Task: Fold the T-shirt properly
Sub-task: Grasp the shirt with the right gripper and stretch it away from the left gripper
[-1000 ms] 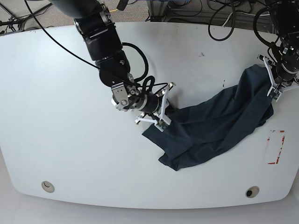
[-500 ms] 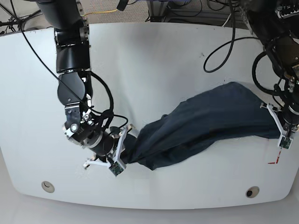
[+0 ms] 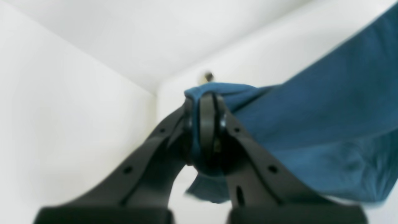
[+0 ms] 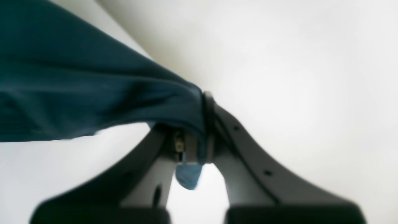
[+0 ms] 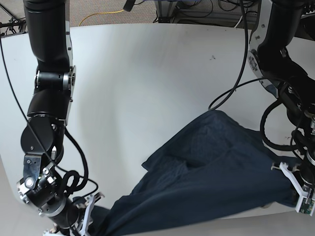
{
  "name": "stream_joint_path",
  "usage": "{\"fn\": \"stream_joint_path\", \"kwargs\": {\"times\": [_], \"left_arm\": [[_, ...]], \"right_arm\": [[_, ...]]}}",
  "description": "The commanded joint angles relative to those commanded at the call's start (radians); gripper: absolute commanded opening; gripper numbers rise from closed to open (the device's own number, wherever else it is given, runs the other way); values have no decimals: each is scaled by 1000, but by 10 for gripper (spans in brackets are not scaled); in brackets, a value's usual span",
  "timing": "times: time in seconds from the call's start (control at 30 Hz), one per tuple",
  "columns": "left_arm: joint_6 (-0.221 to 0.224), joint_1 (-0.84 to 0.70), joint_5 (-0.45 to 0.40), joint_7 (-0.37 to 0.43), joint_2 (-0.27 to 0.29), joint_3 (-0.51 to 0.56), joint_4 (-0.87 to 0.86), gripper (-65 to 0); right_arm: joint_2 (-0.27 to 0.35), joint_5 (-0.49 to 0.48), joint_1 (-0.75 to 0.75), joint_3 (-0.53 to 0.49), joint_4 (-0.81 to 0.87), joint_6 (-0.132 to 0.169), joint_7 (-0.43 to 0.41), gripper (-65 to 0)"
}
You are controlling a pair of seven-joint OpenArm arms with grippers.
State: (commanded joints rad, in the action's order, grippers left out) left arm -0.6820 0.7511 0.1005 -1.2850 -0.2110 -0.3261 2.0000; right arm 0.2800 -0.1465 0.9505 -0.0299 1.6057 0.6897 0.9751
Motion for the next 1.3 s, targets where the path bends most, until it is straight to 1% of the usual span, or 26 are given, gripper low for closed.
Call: {"fn": "stream_joint_path", "kwargs": {"times": [0.07, 0.2, 0.27, 0.3, 0.4, 0.47, 0.53, 0.63, 0.77, 0.93, 1.07, 1.2, 1.3], "left_arm": [[0, 69, 0, -12, -2, 0, 0, -650], [0, 206, -2, -57, -3, 2, -5, -650], [0, 258, -2, -58, -3, 17, -6, -650], [0, 272, -2, -58, -5, 31, -6, -650], [0, 290, -2, -58, -32, 103, -9, -650], [0, 288, 0, -60, -34, 135, -6, -650], [0, 265, 0, -60, -34, 146, -6, -650], [0, 173, 5, -60, -34, 146, -3, -650], [-5, 60, 6, -60, -32, 144, 0, -650], [-6, -124, 8, -60, -32, 143, 0, -650], [-8, -278, 8, -57, -32, 140, 6, -650], [-8, -440, 8, -55, -32, 140, 8, -650], [-8, -540, 8, -55, -32, 140, 8, -650]], "right_arm": [[26, 0, 54, 0, -6, 2, 3, -650], [57, -2, 138, -2, -40, 2, 3, -650], [68, -2, 187, -2, -60, 8, 5, -650], [71, 0, 203, -2, -64, 8, 12, -650], [74, 3, 244, -2, -71, 8, 55, -650], [74, 3, 241, -2, -68, 8, 64, -650], [74, 3, 224, 5, -68, 8, 64, -650], [86, 5, 147, 11, -40, 8, 64, -650], [91, 5, 21, 54, 9, 8, 64, -650], [87, 2, -199, 153, 80, 8, 64, -650], [84, 0, -374, 210, 147, 8, 64, -650], [41, 2, -534, 288, 193, 8, 64, -650], [18, 2, -632, 325, 213, 8, 64, -650]]}}
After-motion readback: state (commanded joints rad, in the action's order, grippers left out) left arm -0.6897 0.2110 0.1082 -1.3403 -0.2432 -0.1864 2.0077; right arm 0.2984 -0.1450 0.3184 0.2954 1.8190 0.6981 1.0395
